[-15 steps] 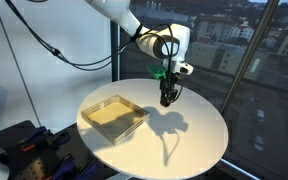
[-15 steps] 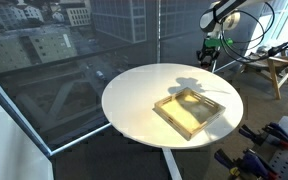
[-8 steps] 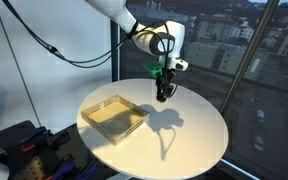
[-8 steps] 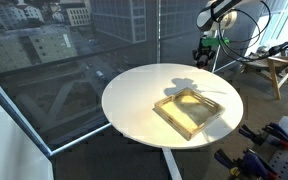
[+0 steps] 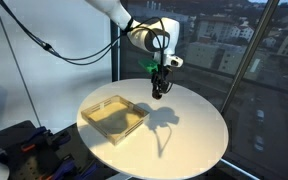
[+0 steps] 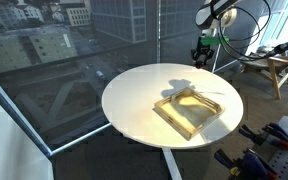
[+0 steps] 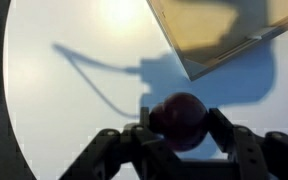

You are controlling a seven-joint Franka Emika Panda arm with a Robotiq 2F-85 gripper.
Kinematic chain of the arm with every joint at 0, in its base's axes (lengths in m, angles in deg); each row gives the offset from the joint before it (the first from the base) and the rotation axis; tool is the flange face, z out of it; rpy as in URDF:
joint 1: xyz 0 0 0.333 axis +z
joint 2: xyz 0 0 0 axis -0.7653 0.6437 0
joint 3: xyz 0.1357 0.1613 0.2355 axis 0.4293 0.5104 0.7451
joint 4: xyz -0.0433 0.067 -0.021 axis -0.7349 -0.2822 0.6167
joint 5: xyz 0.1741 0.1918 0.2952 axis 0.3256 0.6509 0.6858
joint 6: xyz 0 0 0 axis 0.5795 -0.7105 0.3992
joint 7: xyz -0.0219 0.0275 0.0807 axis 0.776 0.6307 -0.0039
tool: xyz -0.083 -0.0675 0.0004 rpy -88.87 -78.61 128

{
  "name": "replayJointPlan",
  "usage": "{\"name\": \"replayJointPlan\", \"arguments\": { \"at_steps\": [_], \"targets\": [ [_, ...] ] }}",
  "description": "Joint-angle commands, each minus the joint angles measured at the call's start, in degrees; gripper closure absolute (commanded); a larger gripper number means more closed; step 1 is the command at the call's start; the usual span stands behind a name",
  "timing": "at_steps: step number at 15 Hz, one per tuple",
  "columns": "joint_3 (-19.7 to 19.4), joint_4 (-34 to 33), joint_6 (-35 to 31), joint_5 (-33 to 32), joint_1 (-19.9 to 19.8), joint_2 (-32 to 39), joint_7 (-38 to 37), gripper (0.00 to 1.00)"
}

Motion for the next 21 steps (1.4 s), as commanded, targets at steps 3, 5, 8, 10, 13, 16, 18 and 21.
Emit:
{"name": "replayJointPlan", "arguments": {
  "at_steps": [3, 5, 8, 10, 13, 16, 18, 21],
  "targets": [
    [-0.31, 7.55, -1.13, -3.0, 1.36, -6.29, 1.59, 0.64],
    [-0.54, 10.16, -2.02, -4.75, 1.92, -8.15, 1.55, 0.64],
    [-0.66, 13.59, -3.34, -7.05, 2.37, -10.69, 1.51, 0.64],
    [-0.63, 15.98, -4.33, -8.23, 2.51, -12.46, 1.66, 0.64],
    [-0.46, 19.16, -5.62, -9.14, 2.56, -14.86, 2.16, 0.64],
    [-0.21, 21.74, -6.24, -9.22, 2.52, -16.89, 3.12, 0.64],
    [0.05, 23.31, -6.42, -9.03, 2.5, -18.16, 4.39, 0.64],
    [0.37, 25.69, -6.51, -9.25, 2.69, -20.1, 6.08, 0.64]
  ]
}}
